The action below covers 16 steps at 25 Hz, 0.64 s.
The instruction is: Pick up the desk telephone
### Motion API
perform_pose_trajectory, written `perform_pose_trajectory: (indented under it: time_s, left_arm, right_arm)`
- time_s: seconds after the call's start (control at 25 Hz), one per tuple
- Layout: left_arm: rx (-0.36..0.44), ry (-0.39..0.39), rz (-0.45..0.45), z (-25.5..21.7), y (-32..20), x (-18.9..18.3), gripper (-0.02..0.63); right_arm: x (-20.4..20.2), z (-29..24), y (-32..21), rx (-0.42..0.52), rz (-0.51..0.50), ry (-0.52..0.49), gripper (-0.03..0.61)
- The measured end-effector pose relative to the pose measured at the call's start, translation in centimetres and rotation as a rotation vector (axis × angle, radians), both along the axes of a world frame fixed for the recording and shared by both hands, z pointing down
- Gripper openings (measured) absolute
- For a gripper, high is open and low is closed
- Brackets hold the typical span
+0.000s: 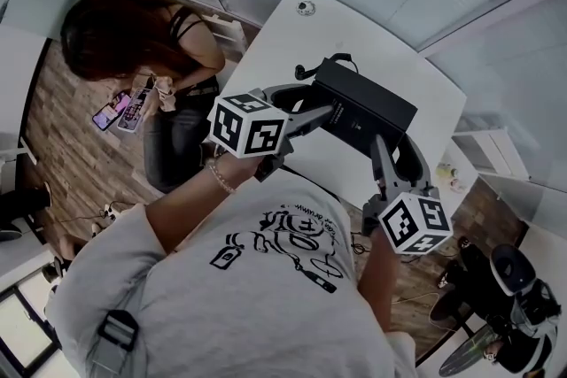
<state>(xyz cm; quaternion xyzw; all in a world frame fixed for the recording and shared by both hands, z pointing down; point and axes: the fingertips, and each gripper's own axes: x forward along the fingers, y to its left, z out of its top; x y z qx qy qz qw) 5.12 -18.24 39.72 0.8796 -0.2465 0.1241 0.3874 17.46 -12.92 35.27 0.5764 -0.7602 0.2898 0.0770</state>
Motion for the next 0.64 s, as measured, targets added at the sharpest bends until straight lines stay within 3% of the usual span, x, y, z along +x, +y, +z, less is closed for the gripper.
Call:
perform_pose_trajectory:
  time_s: [0.64]
  left_arm:
    - [-0.014,0.003,-0.004,0.61,-0.66,-0.19,0.245]
  right_arm:
    - [-0.12,0.40,-0.94,-0.006,-0.002,-0.009,0.215]
